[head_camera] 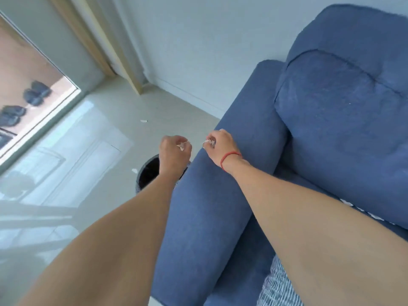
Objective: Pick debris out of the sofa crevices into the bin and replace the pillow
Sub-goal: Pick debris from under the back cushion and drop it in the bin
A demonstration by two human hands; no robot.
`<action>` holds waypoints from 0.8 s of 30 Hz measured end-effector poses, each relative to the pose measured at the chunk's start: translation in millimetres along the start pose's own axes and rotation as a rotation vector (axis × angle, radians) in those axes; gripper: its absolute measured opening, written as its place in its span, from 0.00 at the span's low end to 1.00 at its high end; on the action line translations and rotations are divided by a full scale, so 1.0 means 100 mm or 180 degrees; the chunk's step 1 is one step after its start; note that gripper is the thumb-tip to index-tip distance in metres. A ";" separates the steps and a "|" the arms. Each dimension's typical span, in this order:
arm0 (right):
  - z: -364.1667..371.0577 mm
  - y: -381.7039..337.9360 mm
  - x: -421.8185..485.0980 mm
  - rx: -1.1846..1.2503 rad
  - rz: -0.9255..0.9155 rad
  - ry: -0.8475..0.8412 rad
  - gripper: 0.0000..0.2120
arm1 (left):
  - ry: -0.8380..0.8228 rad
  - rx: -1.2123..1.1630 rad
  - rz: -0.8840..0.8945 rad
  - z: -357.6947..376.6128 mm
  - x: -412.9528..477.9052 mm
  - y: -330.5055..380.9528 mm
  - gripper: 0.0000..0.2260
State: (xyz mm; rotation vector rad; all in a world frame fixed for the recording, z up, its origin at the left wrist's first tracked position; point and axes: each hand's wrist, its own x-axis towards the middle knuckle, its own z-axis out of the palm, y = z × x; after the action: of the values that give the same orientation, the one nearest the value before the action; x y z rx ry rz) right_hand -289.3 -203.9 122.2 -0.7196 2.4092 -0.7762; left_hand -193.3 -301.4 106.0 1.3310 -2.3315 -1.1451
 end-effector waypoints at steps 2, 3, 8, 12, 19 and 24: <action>0.26 -0.22 0.04 -0.0017 -0.0089 -0.0168 0.07 | 0.0230 0.0101 -0.0221 -0.21 0.04 -0.28 0.08; 0.38 -0.31 0.05 -0.0018 -0.0125 -0.0241 0.07 | 0.0329 0.0135 -0.0364 -0.31 0.04 -0.40 0.08; 0.81 -0.63 0.06 -0.0213 -0.0047 -0.0718 0.11 | -0.0076 0.0154 -0.0878 -0.58 0.00 -0.81 0.06; 0.80 -0.66 0.03 -0.0479 0.0087 -0.0842 0.18 | -0.0465 0.0390 -0.0946 -0.60 -0.05 -0.81 0.18; 0.23 -0.19 -0.19 -0.0184 0.0391 -0.0294 0.18 | -0.0585 0.0392 -0.0520 -0.26 -0.17 -0.13 0.21; -0.32 0.51 -0.72 0.0083 0.0520 0.0065 0.20 | -0.0953 0.0922 0.0085 0.34 -0.68 0.49 0.05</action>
State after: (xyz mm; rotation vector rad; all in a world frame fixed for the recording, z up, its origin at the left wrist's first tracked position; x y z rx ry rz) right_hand -272.2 -111.8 134.1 -0.4993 2.4352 -0.7497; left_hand -204.2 -215.1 130.3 1.2853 -2.8119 -1.0957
